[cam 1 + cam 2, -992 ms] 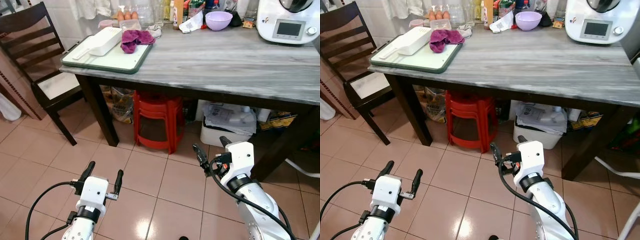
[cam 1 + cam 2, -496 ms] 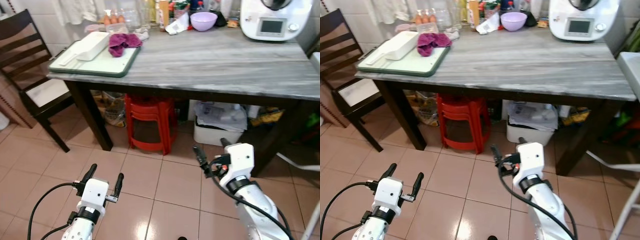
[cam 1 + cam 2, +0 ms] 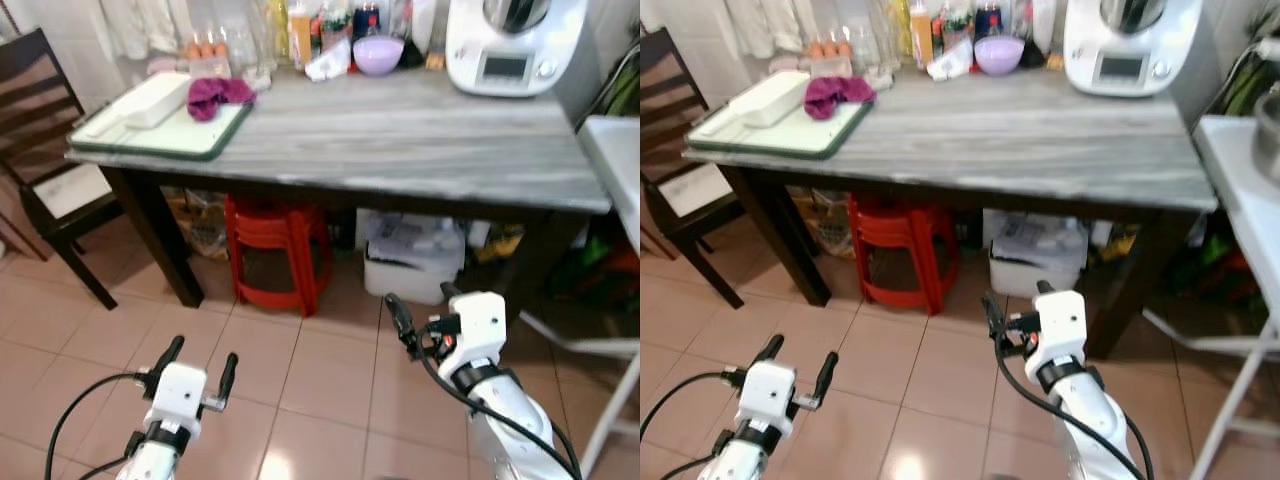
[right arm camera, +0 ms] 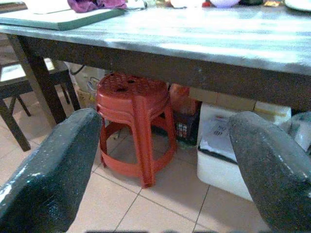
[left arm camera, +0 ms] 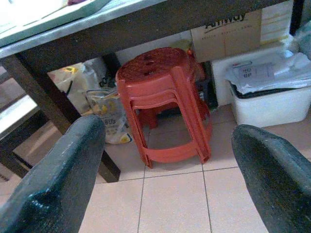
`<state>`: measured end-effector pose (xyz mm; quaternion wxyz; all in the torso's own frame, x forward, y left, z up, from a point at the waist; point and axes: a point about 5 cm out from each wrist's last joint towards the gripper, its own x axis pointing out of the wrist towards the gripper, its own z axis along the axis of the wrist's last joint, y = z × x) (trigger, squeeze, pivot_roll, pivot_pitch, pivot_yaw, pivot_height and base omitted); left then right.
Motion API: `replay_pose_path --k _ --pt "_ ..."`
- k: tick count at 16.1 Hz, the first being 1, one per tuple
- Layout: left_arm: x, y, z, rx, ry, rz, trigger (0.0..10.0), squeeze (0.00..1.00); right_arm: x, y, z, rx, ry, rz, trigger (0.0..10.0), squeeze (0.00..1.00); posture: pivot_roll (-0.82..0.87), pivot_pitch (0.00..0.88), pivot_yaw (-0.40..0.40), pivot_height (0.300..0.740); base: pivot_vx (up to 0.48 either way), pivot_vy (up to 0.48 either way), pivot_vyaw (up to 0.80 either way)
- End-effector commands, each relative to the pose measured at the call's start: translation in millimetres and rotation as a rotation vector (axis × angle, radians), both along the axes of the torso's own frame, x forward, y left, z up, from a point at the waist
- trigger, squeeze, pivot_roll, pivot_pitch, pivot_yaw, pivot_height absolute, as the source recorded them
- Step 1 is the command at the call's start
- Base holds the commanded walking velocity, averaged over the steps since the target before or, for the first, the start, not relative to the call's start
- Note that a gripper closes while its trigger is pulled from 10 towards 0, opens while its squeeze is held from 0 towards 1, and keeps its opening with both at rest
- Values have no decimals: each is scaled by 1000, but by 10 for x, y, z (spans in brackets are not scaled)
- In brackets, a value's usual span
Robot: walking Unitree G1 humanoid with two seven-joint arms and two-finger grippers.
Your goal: Setting the table
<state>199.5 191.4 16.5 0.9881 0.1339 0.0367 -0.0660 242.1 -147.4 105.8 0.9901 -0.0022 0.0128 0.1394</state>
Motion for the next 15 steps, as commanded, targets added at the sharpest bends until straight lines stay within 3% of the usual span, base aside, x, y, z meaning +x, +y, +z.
replay_pose_path --k 1,6,11,15 --pt "10 -19 -17 -5 5 -13 10000 0 3 -17 -13 -8 5 -4 10000 0 -122 89 73 740 0 -412 0" --pt "32 -32 -30 -10 3 -11 10000 0 20 -8 -8 -7 3 -5 10000 0 -119 88 72 740 0 -382 -309" --pt "30 -31 -11 7 -15 -20 10000 0 37 -26 55 -5 -27 -15 10000 0 -126 85 70 740 0 -314 0" --pt "147 29 128 11 -61 -31 10000 0 20 -25 147 -30 -69 -40 10000 0 -133 91 71 740 0 -286 0"
